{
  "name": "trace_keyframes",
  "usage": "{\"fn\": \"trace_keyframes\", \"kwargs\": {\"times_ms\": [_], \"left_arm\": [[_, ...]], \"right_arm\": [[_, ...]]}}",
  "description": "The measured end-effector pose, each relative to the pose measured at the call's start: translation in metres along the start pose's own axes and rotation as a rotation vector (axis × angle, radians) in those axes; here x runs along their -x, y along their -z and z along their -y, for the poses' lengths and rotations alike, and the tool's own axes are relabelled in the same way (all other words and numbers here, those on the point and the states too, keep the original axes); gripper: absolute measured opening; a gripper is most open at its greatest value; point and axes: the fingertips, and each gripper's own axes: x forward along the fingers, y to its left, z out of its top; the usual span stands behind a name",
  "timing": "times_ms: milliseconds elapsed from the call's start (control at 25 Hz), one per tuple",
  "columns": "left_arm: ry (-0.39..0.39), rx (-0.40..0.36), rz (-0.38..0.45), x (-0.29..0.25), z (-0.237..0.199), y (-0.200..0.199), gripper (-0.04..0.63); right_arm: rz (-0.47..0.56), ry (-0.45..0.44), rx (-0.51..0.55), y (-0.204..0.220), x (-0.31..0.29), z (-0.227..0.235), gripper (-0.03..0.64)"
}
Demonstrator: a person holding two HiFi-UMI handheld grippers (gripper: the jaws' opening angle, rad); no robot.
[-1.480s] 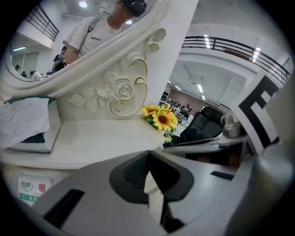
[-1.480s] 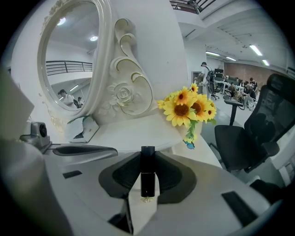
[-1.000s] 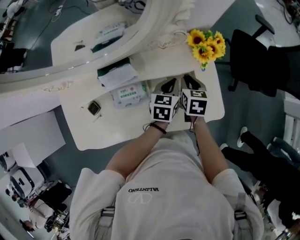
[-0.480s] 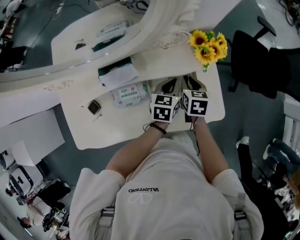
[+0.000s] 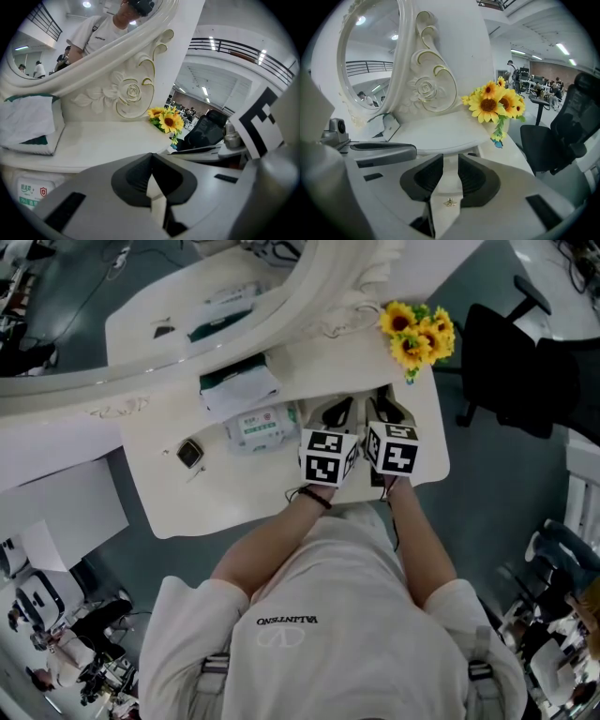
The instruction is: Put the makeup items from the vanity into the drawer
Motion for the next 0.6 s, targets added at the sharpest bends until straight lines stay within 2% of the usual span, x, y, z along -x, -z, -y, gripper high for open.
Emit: {"fn": "trace_keyframes", "kwargs": {"times_ms": [240, 400, 600], "left_arm": [[0.013, -0.008, 0.034, 0.015, 0.001, -0.004, -0.002], [0.026, -0.023, 0.081, 0.034, 0.002, -0.013, -0.002], [0.040, -0.128, 0.189, 0.081, -0.001, -0.037, -0.002]], "right_arm": [[0.045, 0.048, 0.008, -0.004, 0.013, 0.001, 0.024], [0.075, 0.049, 0.005, -0.010, 0.023, -0.005, 0.009], [0.174, 0.033, -0.002, -0.034, 0.048, -0.019, 0.009]]}}
